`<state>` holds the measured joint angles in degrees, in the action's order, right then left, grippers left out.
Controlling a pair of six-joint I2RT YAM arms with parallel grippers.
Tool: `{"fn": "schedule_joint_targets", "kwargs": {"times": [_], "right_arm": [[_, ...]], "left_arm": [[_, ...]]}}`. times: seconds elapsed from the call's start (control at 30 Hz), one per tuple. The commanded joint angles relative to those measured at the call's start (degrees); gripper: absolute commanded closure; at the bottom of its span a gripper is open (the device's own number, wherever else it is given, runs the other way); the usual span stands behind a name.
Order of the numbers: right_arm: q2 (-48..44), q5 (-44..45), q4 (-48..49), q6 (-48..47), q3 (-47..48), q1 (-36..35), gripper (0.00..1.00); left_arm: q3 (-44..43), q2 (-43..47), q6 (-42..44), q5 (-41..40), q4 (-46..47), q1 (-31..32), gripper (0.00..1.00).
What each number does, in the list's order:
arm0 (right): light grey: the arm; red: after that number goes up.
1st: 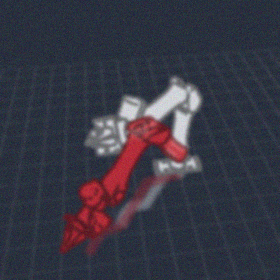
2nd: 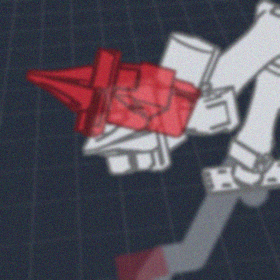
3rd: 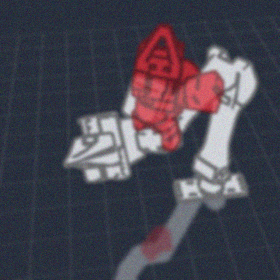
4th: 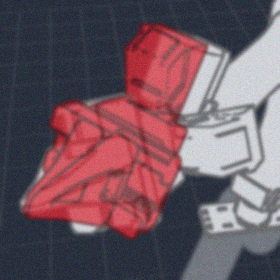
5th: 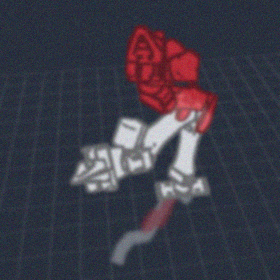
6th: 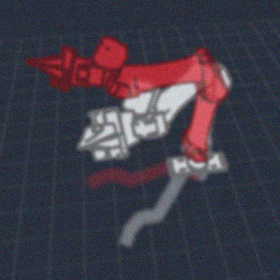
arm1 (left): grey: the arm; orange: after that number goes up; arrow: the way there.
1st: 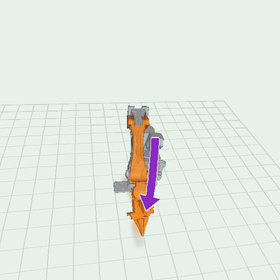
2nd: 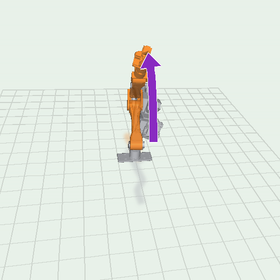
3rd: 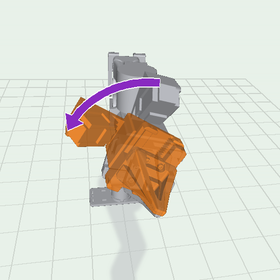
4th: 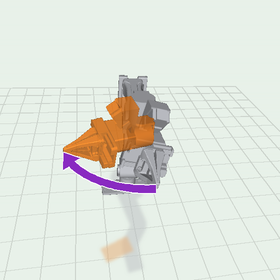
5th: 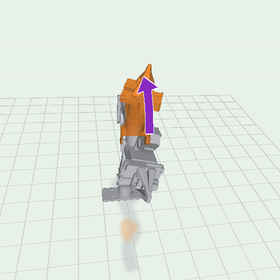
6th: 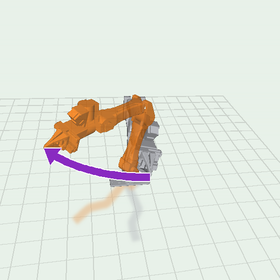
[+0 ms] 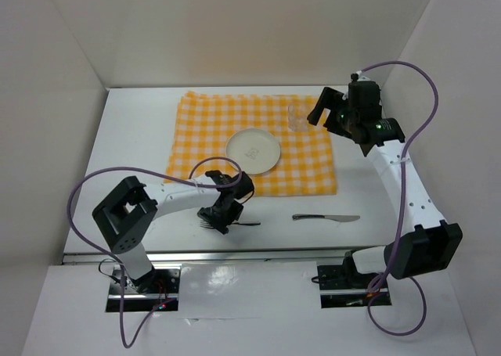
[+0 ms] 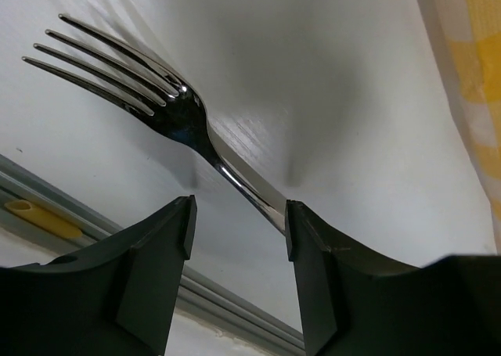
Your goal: Set the dinner table for one person
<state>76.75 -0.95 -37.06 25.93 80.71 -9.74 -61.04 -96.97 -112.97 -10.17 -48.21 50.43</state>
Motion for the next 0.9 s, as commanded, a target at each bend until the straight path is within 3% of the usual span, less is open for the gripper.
{"fn": "schedule_joint_targets", "kwargs": {"times": [0.0,0.13,0.3,0.53,0.57,0.67,0.87], "right_arm": [[-3.0,-0.98,-1.17,-1.15,-1.86,-0.37,0.0],[-3.63,-0.98,-1.17,-1.15,-2.66,-0.37,0.0],[-4.15,-1.51,-1.7,-1.15,-3.28,-0.37,0.0],[-4.15,-1.51,-1.7,-1.76,-3.8,-0.37,0.0],[-4.15,-1.51,-1.7,-1.76,-3.8,-0.37,0.0],[-4.15,-1.51,-1.7,-1.76,-3.8,-0.37,0.0],[-2.58,-1.51,-1.7,-2.29,-3.28,-0.37,0.0]], "left_arm": [[-0.59,-0.59,-5.06,0.15,0.65,-0.16,0.36],[-0.05,-0.59,-5.6,0.15,2.06,-0.69,0.37],[-0.58,-3.92,-6.12,1.02,2.06,-0.69,0.54],[-0.58,-5.25,-6.12,2.26,2.68,-0.69,0.67],[-0.05,-5.25,-6.12,2.26,2.16,-0.69,0.8],[-0.05,-3.41,-5.6,2.26,0.84,-0.69,1.0],[-0.66,5.54,-6.04,-1.69,-6.28,2.21,1.0]]}}
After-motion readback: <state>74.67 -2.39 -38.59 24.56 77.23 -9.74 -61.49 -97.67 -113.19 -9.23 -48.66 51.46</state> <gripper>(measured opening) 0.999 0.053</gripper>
